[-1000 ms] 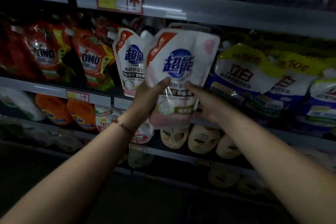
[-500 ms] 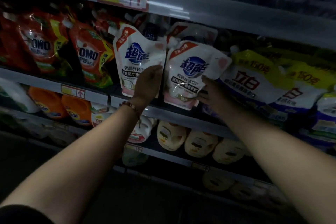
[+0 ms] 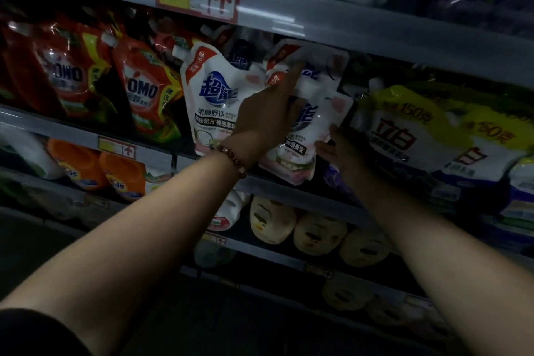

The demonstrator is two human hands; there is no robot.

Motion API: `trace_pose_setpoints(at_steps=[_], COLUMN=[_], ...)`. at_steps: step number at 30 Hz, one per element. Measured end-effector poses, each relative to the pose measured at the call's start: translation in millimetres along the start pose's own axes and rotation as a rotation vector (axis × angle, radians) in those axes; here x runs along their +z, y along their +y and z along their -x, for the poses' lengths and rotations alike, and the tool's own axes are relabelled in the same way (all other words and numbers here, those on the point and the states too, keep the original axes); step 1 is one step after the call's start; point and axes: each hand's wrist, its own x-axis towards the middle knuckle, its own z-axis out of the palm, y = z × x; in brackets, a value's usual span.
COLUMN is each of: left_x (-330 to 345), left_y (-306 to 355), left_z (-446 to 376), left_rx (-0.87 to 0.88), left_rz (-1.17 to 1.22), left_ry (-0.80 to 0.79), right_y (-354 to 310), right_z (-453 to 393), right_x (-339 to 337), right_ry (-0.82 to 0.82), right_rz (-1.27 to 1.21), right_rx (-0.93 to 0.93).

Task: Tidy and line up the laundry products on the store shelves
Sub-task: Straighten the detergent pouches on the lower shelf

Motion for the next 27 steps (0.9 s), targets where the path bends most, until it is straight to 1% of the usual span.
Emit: trace_pose_setpoints(at_steps=[2, 4, 7, 9, 12, 15, 17, 19, 21, 23, 25, 27], left_x=[-2, -6, -11, -8, 2, 9, 16, 28, 40, 54, 70, 82], left_y=[4, 8, 15, 19, 22, 25, 29, 34, 44, 56, 66, 75], left_z=[-5, -10, -25, -32, -32, -22, -8, 8, 21, 27, 28, 27], left_rx=[-0.028, -0.073, -0.183, -0.232, -0.215, -0.117, -0.050, 0.009, 0.049, 0.082, 0.050, -0.041], left_rz=[-0.002, 0.038, 0.107, 0.137, 0.133, 0.187, 0.239, 0.268, 0.235, 0.218, 0.268, 0.393], left_ry=[-0.040, -0.006, 0.015, 0.017, 0.043, 0.048, 0.010, -0.054, -0.119, -0.158, -0.226, -0.286], right_y=[-1, -3, -8, -10, -9, -3, 5, 19, 37, 57, 72, 77], right_z=[5, 6, 4, 4, 2, 8, 14, 21, 31, 39, 36, 26], right_x=[3, 4, 2, 2, -1, -9, -23, -45, -75, -104, -129, -147], right_ry=[-0.055, -0.081, -0.025, -0.010, 0.020, 0.046, 0.092, 0.173, 0.250, 0.338, 0.387, 0.361], right_rz=[-0.029, -0.030, 0.000, -0.038, -0.074, -0.028, 0.000, 0.024, 0.017, -0.019, 0.002, 0.044], right_rx=[0.003, 0.002, -0.029, -0.010, 0.065, 0.107, 0.099, 0.099, 0.119, 0.059, 0.018, -0.060])
